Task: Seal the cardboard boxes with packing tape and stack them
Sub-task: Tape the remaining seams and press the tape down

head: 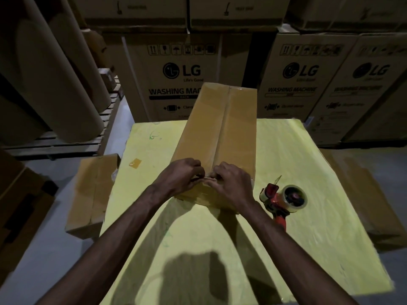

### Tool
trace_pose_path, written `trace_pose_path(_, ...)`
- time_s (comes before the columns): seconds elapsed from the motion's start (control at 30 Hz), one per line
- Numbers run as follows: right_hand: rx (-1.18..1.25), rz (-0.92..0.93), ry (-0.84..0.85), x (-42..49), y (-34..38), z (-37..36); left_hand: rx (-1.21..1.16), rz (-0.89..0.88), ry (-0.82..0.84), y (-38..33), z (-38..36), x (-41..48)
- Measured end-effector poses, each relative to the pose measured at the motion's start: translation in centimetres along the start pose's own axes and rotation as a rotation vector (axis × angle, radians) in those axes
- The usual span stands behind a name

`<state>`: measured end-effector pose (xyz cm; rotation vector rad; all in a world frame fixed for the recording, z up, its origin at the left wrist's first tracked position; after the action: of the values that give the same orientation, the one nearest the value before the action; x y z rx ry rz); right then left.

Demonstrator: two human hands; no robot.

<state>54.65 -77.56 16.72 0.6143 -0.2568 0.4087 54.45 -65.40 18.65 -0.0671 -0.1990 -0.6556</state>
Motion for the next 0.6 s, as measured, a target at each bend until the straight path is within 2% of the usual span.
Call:
trace_pose_path(0.27, -0.053, -0.02, 0.111, 0.3, 0.4, -0.9, 0.07, -0.065, 0.178, -0.8, -0.9, 2.4)
trace_pose_path(0.5, -0.06, -0.081, 0.152, 0.4, -0.5, -0.2, -0.014, -0.06, 0.17, 0.4, -1.4, 2.3)
trace_pose_path(0.6, -0.064, -0.102, 0.114, -0.4, -2.3, 1.3, -0.063, 0.036, 0.152, 2.9, -1.4, 1.1)
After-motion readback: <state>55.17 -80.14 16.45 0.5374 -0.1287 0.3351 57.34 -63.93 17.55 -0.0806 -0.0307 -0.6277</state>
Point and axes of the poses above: each hand's wrist, its own x-axis towards the middle knuckle, its own z-axis out of the back of the hand, y = z × x, the point moved 10 cm from there along x, towards the middle knuckle, and after that the axes turned 12 degrees about x, right-handed, at the moved point
